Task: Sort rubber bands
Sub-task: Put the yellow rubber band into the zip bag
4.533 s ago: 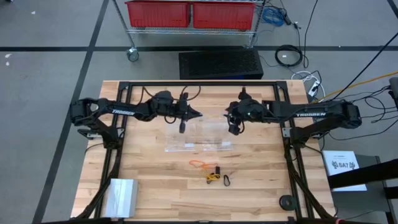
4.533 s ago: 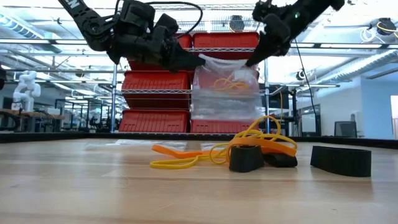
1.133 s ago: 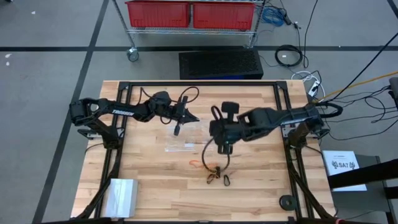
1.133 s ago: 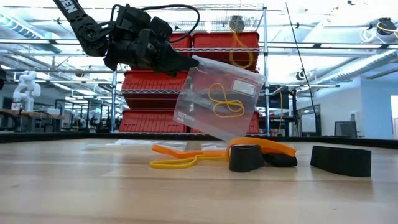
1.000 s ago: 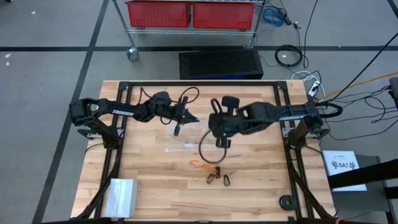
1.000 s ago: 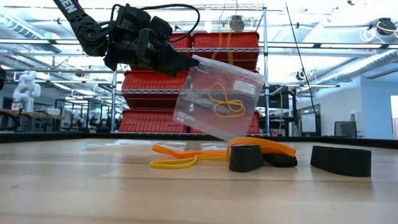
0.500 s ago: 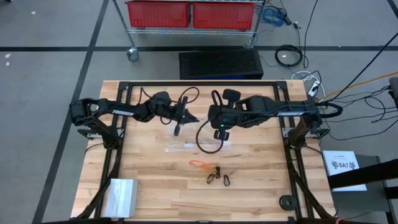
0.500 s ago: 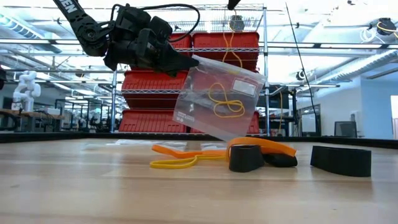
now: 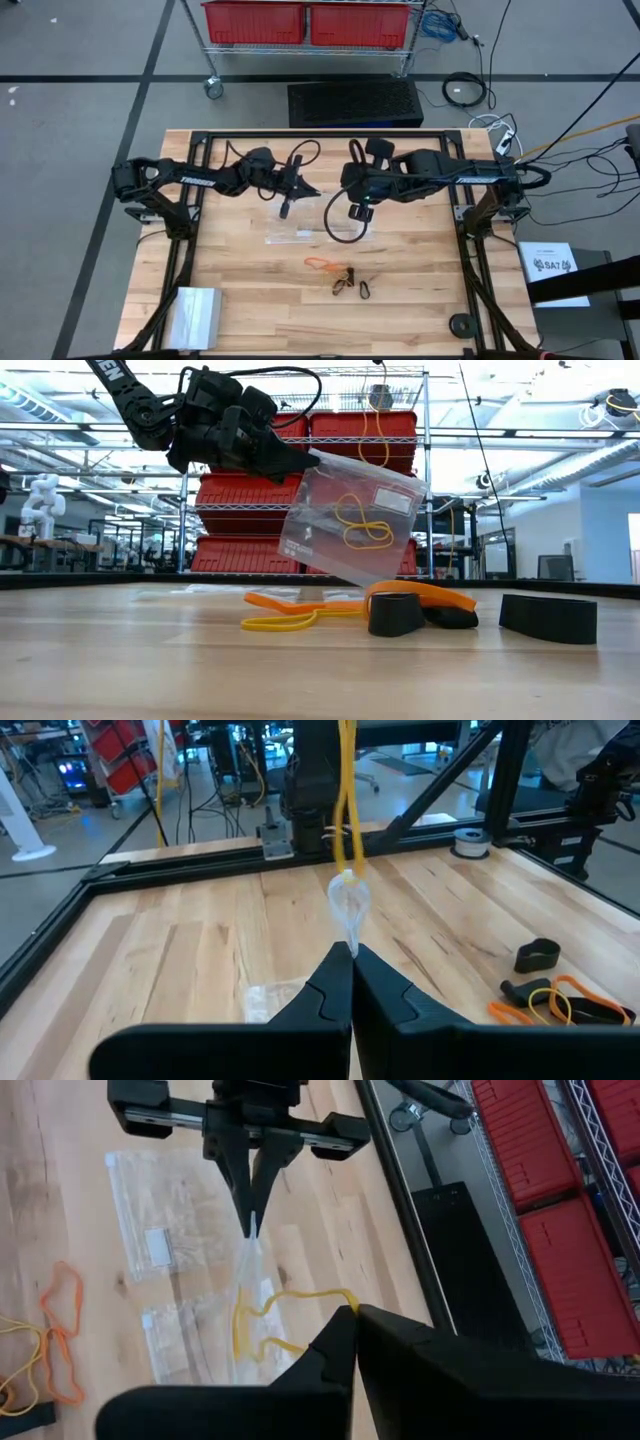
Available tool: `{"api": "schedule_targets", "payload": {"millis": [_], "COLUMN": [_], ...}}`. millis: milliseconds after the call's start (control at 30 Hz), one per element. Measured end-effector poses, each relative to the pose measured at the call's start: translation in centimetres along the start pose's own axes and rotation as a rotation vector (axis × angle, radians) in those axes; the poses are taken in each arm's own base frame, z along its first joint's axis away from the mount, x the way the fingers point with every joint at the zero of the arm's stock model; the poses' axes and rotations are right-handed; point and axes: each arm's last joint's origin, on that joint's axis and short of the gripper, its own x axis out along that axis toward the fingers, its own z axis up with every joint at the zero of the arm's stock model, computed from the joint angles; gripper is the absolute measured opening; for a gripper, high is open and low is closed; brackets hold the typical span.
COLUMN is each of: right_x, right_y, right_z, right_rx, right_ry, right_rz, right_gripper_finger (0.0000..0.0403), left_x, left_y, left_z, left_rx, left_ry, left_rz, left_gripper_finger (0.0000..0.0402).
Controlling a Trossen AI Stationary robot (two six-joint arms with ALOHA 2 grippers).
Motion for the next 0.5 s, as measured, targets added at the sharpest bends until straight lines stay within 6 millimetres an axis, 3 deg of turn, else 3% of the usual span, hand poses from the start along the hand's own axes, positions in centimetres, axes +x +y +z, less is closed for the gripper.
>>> {"api": "schedule_targets", "payload": {"millis": [500], "right_x": [0.24], "right_y": [-0.38], "right_z": [0.15], "right_rx": [0.008], "right_ry": [-0.003], "right_rz": [0.000], "right_gripper_finger": [0.0000], "left_x": [0.32], "left_y": [-0.41], "left_z": [0.63], "left_rx": [0.031], "left_ry": [-0.046], "left_rz": [-0.001], "left_gripper_finger": [0.0000]}}
